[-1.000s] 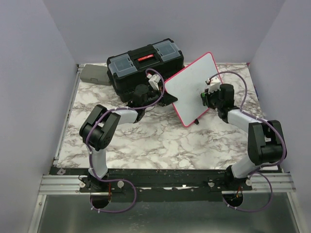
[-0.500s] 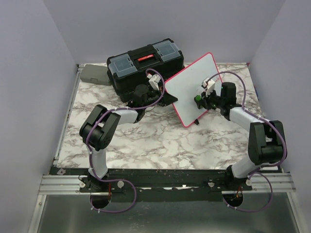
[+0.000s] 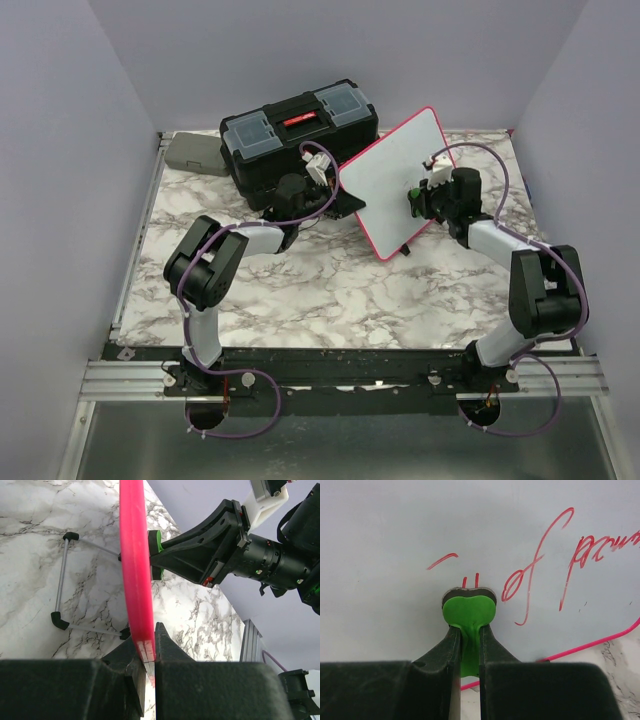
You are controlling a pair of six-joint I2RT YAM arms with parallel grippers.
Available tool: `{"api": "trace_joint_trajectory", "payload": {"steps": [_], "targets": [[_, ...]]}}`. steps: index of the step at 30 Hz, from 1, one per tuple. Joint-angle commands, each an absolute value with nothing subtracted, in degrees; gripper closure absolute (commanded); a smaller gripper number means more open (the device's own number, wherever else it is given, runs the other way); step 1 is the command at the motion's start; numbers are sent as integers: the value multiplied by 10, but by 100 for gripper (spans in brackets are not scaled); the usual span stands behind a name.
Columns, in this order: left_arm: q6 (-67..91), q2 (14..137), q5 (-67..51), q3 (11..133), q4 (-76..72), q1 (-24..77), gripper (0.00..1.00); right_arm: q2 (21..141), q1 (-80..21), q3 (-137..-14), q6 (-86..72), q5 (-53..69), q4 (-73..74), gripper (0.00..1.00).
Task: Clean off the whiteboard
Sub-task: Erase the whiteboard at the whiteboard stand.
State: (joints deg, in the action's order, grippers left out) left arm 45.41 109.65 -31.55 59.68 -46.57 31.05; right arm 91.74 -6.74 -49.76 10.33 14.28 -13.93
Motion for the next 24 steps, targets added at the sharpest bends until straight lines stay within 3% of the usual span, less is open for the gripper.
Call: {"api": "trace_joint_trajectory", "payload": {"steps": [1, 5, 8, 13, 16, 19, 24], "targets": [[475, 1098, -388, 615, -478, 333, 100, 938, -65, -526, 144, 190, -87, 99], [474, 1098, -389, 617, -476, 333, 100, 964, -64, -572, 258, 398, 66, 99], [474, 1098, -388, 617, -476, 334, 100, 961, -66, -570, 265, 418, 60, 99], [476, 1101, -388, 618, -477, 335, 100, 917, -66, -514, 187, 359, -78, 99], [475, 1102, -389, 620, -476, 335, 100, 891, -66, -463, 77, 196, -232, 99], [475, 1102, -388, 622, -474, 335, 100, 899, -66, -474, 46, 109, -241, 99], [475, 1102, -388, 626, -471, 336, 100, 907, -66, -476, 54, 118, -227, 99]]}}
